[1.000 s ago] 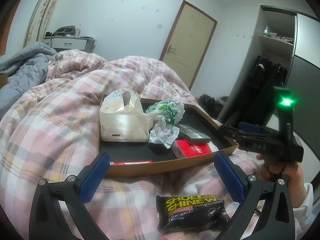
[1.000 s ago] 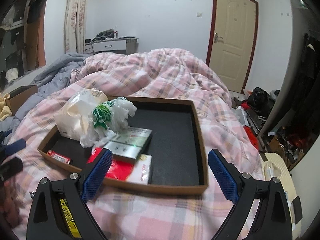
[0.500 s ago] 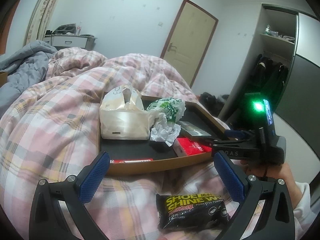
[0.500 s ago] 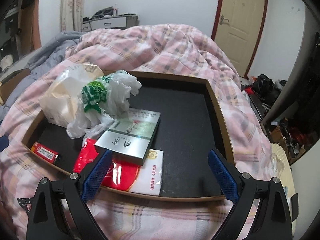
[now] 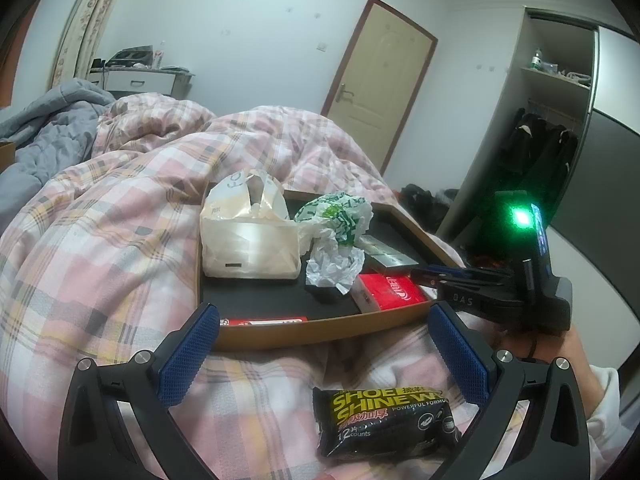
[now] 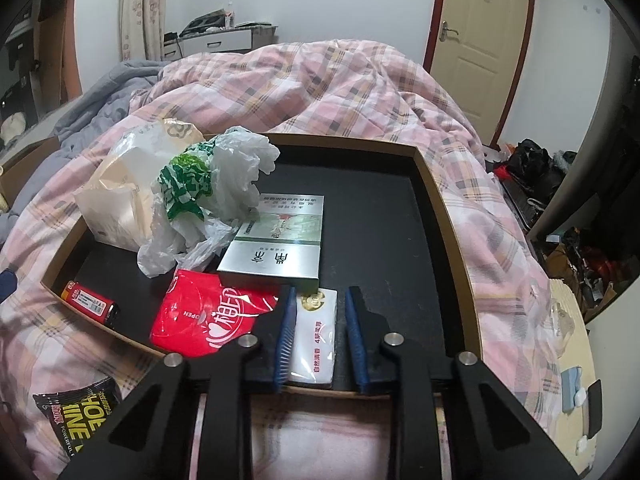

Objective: Clean container
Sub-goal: 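Close the right tool on the white-green box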

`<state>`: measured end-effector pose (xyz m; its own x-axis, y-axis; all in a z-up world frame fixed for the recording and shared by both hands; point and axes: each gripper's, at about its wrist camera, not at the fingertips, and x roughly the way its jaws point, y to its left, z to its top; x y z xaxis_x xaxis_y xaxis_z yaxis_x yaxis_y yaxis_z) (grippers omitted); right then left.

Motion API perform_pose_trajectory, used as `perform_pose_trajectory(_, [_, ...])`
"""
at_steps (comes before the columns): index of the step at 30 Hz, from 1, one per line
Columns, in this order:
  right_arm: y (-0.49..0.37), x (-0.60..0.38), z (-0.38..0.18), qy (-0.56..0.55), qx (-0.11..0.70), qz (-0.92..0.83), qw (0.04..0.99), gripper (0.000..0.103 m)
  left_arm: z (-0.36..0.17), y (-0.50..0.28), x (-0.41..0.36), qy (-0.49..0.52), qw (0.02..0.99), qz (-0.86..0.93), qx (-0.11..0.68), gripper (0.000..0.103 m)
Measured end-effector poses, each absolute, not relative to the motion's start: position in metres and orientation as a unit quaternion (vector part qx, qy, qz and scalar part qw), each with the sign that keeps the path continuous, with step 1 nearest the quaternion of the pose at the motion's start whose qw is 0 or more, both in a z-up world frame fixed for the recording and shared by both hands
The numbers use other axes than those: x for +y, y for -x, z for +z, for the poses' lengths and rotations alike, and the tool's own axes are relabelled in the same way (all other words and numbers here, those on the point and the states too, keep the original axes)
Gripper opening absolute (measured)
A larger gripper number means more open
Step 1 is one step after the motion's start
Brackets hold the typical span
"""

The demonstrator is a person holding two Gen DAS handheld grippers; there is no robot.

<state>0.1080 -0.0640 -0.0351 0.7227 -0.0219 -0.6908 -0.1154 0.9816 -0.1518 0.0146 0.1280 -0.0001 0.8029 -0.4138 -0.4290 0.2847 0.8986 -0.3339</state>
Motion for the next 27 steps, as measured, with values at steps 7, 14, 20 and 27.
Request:
perform_pose_trajectory(7, [-0.096,-0.069,-0.018,0.076,0.332,0.018,0.940,0.019,0.000,-0.015,0.128,0.128,0.941,-0.186,0.253,0.103])
perform_pose_trajectory(14, [-0.107,-0.065,-0.013,0.079,0.336,0.031,0.938,0.026,-0.001,-0.015,0.128,0.127,0.940,-0.188,0.254,0.103])
perform_pose_trajectory(20, [-0.122,-0.059,-0.018,0.088,0.351,0.030,0.932,0.077,-0.005,-0.015,0.126,0.125,0.940,-0.190,0.255,0.103])
perform_pose_trajectory(27, [-0.136,-0.056,-0.027,0.089,0.383,0.027,0.919,0.077,-0.004,-0.015,0.126,0.125,0.940,-0.189,0.255,0.103])
